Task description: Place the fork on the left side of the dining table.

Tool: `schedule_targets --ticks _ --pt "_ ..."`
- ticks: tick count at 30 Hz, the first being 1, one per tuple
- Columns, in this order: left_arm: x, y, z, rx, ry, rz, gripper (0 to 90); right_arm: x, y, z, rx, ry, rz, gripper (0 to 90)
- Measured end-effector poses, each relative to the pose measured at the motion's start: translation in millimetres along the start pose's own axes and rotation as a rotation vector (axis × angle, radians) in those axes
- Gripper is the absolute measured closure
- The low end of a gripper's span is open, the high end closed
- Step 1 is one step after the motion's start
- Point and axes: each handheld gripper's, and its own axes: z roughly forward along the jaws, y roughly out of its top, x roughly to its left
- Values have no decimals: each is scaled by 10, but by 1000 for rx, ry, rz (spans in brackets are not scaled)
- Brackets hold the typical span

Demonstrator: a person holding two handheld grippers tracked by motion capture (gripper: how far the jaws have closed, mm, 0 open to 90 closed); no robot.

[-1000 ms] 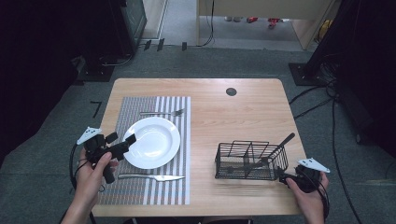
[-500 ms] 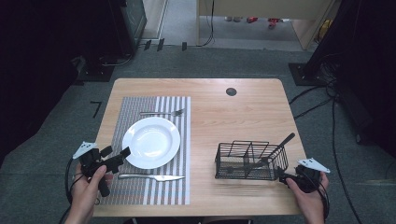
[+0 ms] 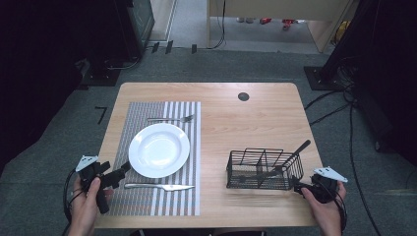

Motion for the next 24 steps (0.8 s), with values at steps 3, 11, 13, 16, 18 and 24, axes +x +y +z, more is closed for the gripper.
schedule_targets --ticks 3,11,13,16,18,24 --pt "81 -39 5 -2 25 1 151 0 -1 -1 0 -1 1 71" --pt "226 -181 112 30 104 47 151 0 -1 -1 0 -1 0 70" --pt "221 -221 159 48 126 87 151 0 -1 -1 0 -1 1 71" --pt "222 -246 190 64 127 102 151 1 -1 -1 0 -1 1 71" --pt "222 -261 206 60 137 123 136 1 -1 -1 0 -1 1 71" --pt "216 -275 218 54 149 147 136 0 -1 -1 0 -1 0 70"
